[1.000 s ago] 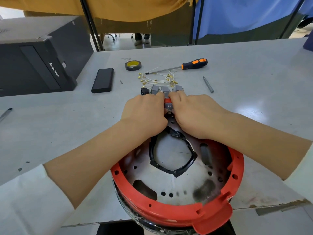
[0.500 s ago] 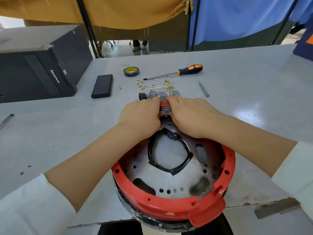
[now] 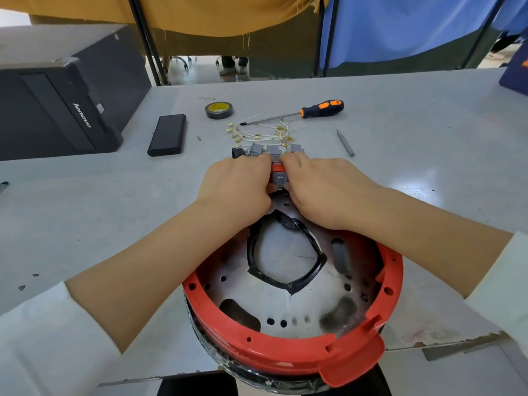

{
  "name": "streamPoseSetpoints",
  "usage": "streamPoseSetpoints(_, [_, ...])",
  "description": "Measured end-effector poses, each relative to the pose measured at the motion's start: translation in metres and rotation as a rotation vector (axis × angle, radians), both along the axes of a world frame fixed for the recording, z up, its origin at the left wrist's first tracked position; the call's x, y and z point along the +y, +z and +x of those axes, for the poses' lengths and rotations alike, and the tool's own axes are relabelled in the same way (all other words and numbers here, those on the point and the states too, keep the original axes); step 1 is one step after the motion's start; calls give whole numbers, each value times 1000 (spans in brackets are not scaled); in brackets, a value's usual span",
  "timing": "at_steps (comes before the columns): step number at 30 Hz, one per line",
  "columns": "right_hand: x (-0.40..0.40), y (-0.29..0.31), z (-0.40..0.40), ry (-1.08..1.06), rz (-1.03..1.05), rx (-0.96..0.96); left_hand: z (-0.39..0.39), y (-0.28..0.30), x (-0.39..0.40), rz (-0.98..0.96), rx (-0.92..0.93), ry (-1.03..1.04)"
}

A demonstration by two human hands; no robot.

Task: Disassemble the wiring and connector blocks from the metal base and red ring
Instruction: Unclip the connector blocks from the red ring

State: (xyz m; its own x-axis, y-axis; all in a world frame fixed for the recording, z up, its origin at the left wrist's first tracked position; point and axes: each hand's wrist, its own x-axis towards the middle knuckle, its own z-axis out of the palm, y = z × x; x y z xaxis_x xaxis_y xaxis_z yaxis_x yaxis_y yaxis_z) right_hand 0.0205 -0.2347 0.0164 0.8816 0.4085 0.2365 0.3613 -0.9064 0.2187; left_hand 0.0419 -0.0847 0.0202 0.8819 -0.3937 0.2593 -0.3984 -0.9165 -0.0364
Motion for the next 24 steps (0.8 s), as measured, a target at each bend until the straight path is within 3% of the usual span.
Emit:
streamPoseSetpoints(13, [4, 2, -2, -48, -86, 9, -3, 1, -3, 20, -9, 47])
streamPoseSetpoints(21, [0, 9, 0, -49, 138, 148, -2, 2, 2, -112, 127, -34])
streamPoseSetpoints(24, [1, 9, 3, -56, 95, 117, 5, 8, -1, -125, 138, -8])
